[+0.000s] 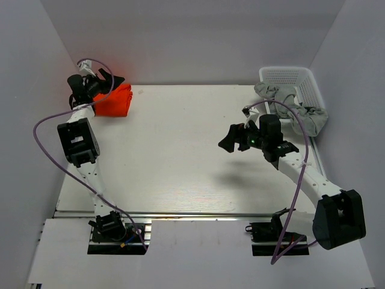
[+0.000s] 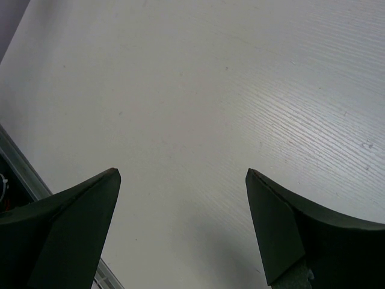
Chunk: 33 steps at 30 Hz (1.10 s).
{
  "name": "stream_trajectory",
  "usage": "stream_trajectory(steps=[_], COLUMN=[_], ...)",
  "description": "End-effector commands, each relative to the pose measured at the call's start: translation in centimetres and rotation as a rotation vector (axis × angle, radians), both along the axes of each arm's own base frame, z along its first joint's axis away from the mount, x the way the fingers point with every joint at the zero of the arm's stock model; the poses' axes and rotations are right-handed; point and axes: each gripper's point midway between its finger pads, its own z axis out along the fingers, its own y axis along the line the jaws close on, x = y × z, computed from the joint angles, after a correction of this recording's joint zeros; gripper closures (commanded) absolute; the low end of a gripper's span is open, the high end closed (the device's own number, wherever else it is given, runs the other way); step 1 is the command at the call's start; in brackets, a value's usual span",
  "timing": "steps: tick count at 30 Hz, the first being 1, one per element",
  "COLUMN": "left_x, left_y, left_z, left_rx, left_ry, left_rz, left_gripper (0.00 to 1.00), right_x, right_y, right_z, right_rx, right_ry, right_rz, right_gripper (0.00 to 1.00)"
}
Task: Fold and stack the t-shirts
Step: Put the neatly folded tshirt into the corner of the board with the left arm
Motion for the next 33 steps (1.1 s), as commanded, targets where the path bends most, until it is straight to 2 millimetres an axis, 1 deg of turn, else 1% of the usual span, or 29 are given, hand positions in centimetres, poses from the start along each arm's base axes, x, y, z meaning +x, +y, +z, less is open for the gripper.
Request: stream_trajectory(steps=[1,2,3,4,5,6,7,8,9,10,11,12,13,14,15,16,17,18,20,23,24,25,27,28,29,30,33], left_x=[1.7,2.1,2.3,2.7,3.0,3.2,3.4,3.5,3.6,3.6,3.8,3.5,3.5,3.6,3.3,3.4,3.4,3.4,3.6,3.2,3.0,3.1,2.8,2.5,2.5,2.0,1.3], left_y=[0.3,0.4,1.1,1.3,2.6,2.7,2.8,3.5,3.5,4.3,4.5,5.3,5.4,5.6,6.4,6.5,6.6,7.2,7.2,6.8,6.7,6.9,7.2,7.2,7.3,7.3,6.9], left_z=[0.4,0.0,-0.7,-1.0,-1.8,-2.3,-3.4,-3.8,-4.3,-4.6,-5.3,-6.2,-7.0,-7.0,-7.5,-7.5,-8.3,-8.8,-10.8,-12.8,-14.0,-14.3,-17.9,-19.2,-19.4,-21.1,-22.1], left_rx=[-0.053,-0.064,-0.081,-0.1,-0.104,-0.119,-0.123,-0.124,-0.138,-0.142,-0.147,-0.157,-0.165,-0.154,-0.158,-0.15,-0.159,-0.163,-0.195,-0.223,-0.23,-0.234,-0.253,-0.265,-0.27,-0.28,-0.29], left_ry=[-0.039,-0.044,-0.042,-0.059,-0.054,-0.041,-0.027,-0.025,-0.003,0.007,0.018,0.045,0.067,0.061,0.07,0.066,0.094,0.106,0.156,0.189,0.211,0.223,0.343,0.39,0.41,0.458,0.487], left_rz=[-0.063,-0.063,-0.053,-0.037,0.008,0.021,0.022,0.031,0.032,0.053,0.064,0.089,0.102,0.112,0.125,0.134,0.136,0.146,0.149,0.131,0.132,0.152,0.184,0.201,0.211,0.233,0.226], left_gripper=[0.03,0.03,0.03,0.03,0.03,0.03,0.03,0.04,0.04,0.04,0.04,0.04,0.04,0.04,0.04,0.04,0.04,0.04,0.04,0.04,0.04,0.04,0.04,0.04,0.04,0.04,0.05], right_x=[1.4,1.5,1.4,1.9,2.0,2.2,2.5,2.5,2.7,3.0,3.1,3.1,3.6,3.4,3.6,3.8,3.8,3.9,4.1,4.4,4.5,4.5,4.5,4.6,4.7,4.7,4.8], right_y=[-0.1,0.0,0.0,0.0,0.0,0.0,-0.1,-0.1,0.0,0.1,0.2,0.2,0.2,0.6,0.6,0.6,0.7,0.7,1.0,1.0,1.1,1.0,1.0,1.0,1.1,1.2,1.3], right_z=[1.0,0.8,0.5,1.0,0.5,0.8,0.3,0.2,0.3,0.0,0.2,-0.1,-0.1,-0.2,-0.6,-0.7,-0.8,-0.7,-0.8,-0.5,-0.4,-0.5,-0.5,-0.5,-0.3,-0.1,0.1], right_rx=[-0.011,-0.015,-0.022,-0.024,-0.032,-0.034,-0.044,-0.049,-0.049,-0.056,-0.054,-0.06,-0.061,-0.06,-0.061,-0.062,-0.06,-0.066,-0.051,-0.044,-0.043,-0.046,-0.045,-0.039,-0.036,-0.03,-0.021], right_ry=[-0.024,-0.017,-0.002,-0.011,0.003,0.005,0.016,0.021,0.022,0.031,0.028,0.04,0.04,0.047,0.06,0.063,0.066,0.056,0.073,0.069,0.069,0.068,0.071,0.074,0.069,0.063,0.058], right_rz=[-0.022,-0.023,-0.024,-0.032,-0.03,-0.035,-0.04,-0.039,-0.042,-0.038,-0.036,-0.035,-0.036,-0.02,-0.022,-0.019,-0.019,-0.01,-0.015,-0.018,-0.024,-0.024,-0.029,-0.036,-0.032,-0.032,-0.032], right_gripper=[0.1,0.1,0.1,0.1,0.1,0.1,0.1,0.1,0.1,0.1,0.1,0.1,0.1,0.1,0.1,0.1,0.1,0.1,0.1,0.1,0.1,0.1,0.1,0.1,0.1,0.1,0.1])
